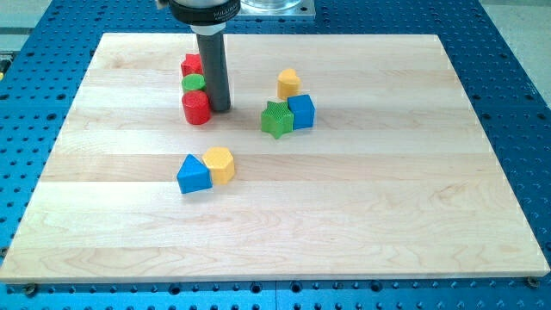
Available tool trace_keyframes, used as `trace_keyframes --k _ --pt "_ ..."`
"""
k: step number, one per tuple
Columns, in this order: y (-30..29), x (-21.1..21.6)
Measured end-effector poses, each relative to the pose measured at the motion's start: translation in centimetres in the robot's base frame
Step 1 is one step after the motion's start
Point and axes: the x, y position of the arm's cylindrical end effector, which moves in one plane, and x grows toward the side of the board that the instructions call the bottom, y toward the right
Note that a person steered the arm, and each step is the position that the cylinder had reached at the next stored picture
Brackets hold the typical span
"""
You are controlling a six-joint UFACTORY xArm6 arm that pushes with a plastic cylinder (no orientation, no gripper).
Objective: Adjust the red blocks and the green circle in a vertical line
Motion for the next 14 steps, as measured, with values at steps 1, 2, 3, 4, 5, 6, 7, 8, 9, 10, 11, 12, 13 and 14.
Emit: trace_keyframes --k 1,2,3,4,5,6,7,8,9,10,11,12,13,14 --pt "0.0 0.0" --pt "-0.6 0.2" --pt "-0.6 0.2" --pt "0.0 0.2" --pt "1.3 -0.3" --pt "-0.8 -0.9" --pt "-1.2 -0.9" --pt "-1.2 -0.9" --pt "0.0 -0.9" --pt "1.8 0.7" --pt "1.8 1.1" --pt "1.4 1.1" --pt "0.4 1.1" --pt "-0.3 1.1"
